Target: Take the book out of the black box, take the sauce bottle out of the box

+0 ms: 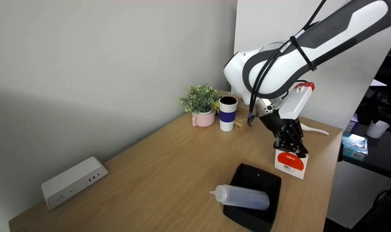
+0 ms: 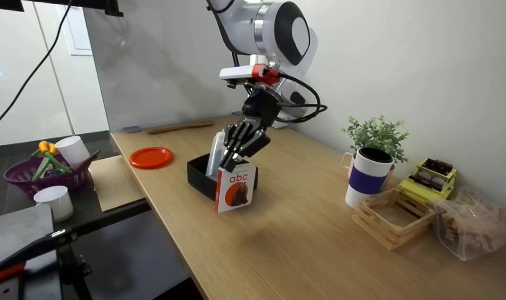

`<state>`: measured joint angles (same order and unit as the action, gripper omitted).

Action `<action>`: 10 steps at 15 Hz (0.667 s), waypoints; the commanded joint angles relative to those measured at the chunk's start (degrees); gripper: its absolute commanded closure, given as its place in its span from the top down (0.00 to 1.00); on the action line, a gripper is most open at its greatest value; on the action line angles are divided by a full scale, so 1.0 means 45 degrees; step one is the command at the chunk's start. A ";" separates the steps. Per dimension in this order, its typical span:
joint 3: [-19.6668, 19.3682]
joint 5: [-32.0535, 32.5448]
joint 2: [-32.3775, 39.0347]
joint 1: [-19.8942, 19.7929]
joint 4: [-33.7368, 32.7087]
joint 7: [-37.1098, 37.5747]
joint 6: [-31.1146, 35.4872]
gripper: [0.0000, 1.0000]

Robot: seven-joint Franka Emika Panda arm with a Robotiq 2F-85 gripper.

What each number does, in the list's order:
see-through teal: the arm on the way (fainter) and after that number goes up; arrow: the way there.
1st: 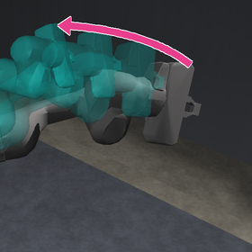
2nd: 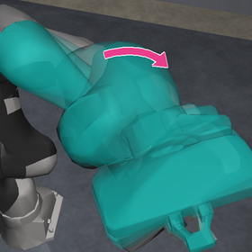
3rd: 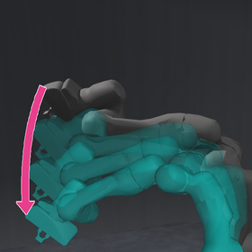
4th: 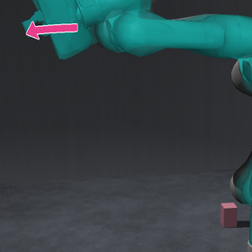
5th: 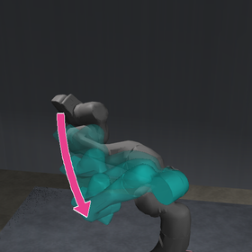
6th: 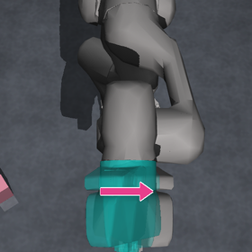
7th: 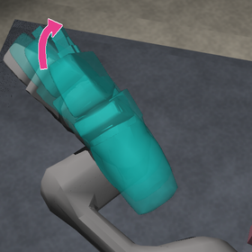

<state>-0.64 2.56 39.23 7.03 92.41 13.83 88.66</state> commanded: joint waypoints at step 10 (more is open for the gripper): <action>0.0332 -0.1050 0.0266 -0.0658 0.0320 -0.1610 0.4383 0.03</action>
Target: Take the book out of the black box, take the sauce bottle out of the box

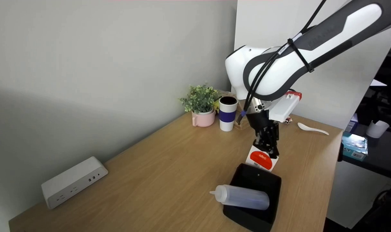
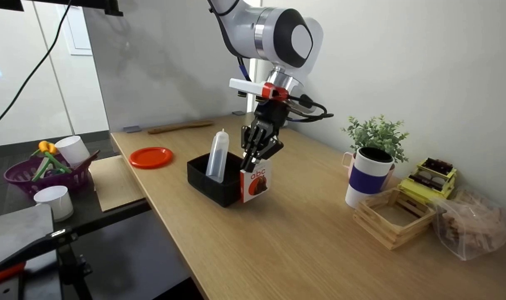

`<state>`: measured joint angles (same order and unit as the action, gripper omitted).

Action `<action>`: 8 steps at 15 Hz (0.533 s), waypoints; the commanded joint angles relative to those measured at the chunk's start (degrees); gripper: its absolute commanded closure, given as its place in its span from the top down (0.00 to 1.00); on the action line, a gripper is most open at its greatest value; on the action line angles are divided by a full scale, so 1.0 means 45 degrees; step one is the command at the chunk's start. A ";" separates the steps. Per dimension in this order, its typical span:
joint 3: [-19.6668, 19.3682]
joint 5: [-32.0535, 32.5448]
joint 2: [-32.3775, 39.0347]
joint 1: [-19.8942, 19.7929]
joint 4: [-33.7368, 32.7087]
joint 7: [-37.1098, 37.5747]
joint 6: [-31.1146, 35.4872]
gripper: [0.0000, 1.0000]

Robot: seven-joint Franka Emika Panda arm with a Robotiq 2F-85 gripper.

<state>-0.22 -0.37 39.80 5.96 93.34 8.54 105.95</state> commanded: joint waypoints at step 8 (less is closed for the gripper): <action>-0.0123 -0.0310 0.0236 -0.0253 0.0057 0.0683 0.0336 0.03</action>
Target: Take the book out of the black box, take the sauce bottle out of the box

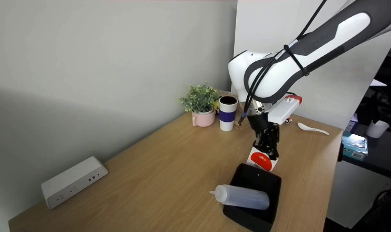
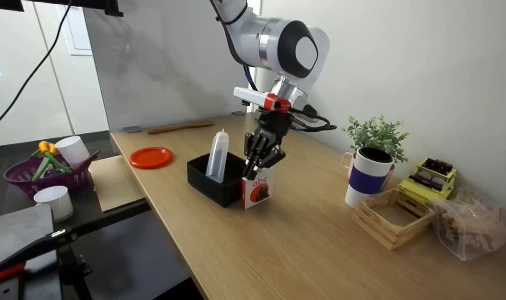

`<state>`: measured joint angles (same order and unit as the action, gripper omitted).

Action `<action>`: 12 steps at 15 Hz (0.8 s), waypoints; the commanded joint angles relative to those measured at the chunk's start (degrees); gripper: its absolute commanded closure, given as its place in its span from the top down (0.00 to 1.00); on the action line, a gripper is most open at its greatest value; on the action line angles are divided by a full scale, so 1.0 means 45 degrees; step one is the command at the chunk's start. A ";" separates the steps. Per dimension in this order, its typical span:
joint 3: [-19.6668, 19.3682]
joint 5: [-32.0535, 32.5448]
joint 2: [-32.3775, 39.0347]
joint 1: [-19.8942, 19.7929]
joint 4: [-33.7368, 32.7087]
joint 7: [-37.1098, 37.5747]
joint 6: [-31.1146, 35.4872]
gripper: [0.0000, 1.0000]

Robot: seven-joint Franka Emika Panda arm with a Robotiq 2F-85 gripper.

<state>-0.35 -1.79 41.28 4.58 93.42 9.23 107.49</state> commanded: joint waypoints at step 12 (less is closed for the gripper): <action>-0.0076 -0.0004 0.0013 0.0122 -0.0227 0.1472 -0.0282 0.73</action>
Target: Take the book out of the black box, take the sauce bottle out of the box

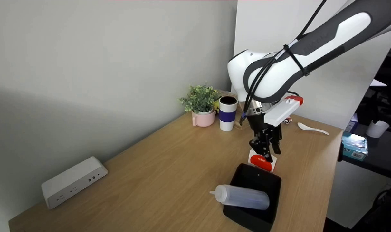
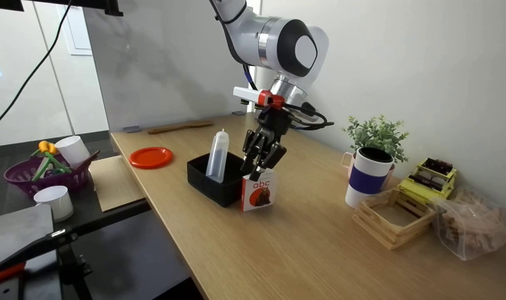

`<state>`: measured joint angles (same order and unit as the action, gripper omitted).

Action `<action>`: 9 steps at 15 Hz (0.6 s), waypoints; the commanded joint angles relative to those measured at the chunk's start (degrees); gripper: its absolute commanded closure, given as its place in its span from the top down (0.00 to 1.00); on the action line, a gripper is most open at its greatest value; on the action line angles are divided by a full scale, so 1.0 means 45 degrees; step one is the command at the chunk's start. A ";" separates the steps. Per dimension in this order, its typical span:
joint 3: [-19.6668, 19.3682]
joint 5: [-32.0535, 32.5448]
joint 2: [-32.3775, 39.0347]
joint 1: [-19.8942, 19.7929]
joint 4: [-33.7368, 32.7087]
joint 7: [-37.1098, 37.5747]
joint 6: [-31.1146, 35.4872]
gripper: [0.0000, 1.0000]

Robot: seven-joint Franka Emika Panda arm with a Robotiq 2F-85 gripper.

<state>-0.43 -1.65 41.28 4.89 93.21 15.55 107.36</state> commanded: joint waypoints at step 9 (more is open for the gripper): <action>0.0079 0.0035 -0.0763 0.0278 0.0500 -0.0013 0.0309 1.00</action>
<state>-0.19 -1.66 40.65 5.40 93.01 15.50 107.54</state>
